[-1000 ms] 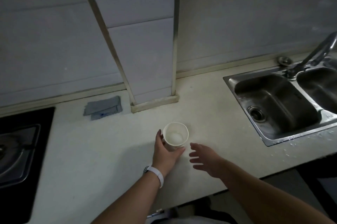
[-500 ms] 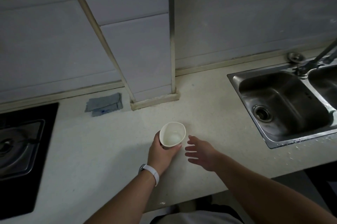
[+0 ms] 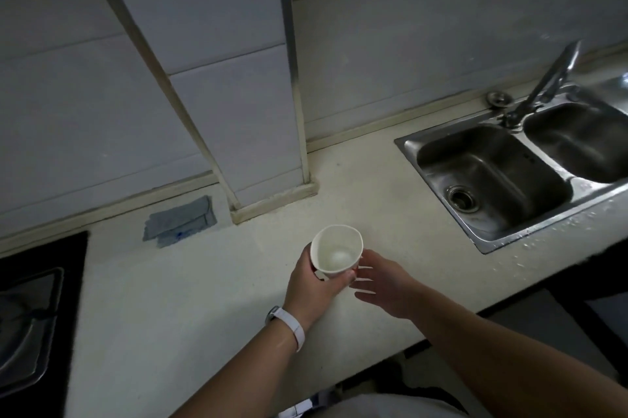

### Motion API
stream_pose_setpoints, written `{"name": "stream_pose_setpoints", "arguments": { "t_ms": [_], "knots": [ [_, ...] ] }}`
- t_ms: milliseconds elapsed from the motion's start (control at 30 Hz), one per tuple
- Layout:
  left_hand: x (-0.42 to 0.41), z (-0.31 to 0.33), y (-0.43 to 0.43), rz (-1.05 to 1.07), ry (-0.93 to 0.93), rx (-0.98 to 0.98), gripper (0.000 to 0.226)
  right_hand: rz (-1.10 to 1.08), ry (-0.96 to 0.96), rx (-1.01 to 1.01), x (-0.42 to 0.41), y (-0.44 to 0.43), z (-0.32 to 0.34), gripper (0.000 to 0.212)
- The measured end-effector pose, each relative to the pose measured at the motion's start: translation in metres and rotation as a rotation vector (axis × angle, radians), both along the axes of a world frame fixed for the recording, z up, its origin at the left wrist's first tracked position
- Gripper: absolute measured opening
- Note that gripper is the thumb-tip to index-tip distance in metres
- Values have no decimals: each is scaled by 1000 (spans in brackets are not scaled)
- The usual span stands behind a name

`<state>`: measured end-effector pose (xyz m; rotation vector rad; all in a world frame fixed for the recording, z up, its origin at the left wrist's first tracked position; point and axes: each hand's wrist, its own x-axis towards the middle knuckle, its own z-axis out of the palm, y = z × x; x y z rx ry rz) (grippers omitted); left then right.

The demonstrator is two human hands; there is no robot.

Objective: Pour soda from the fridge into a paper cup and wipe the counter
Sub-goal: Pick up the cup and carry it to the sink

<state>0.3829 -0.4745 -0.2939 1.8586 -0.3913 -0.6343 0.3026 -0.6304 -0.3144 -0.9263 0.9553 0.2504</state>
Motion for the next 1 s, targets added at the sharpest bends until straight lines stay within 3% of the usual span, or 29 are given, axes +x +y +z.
{"name": "stream_pose_setpoints", "arguments": {
  "t_ms": [267, 600, 833, 1000],
  "knots": [
    [-21, 8, -49, -244, 6, -64, 58, -234, -9, -10, -56, -23, 8, 26],
    [-89, 20, -128, -396, 14, -120, 60, -429, -70, -14, -142, -79, 21, 27],
    [-182, 39, -205, -521, 33, -144, 57, -532, -143, -11, -244, -137, 37, 44],
    [-246, 44, -264, -584, 20, -138, 63, -590, -147, -78, -313, -186, 47, 45]
  ]
}}
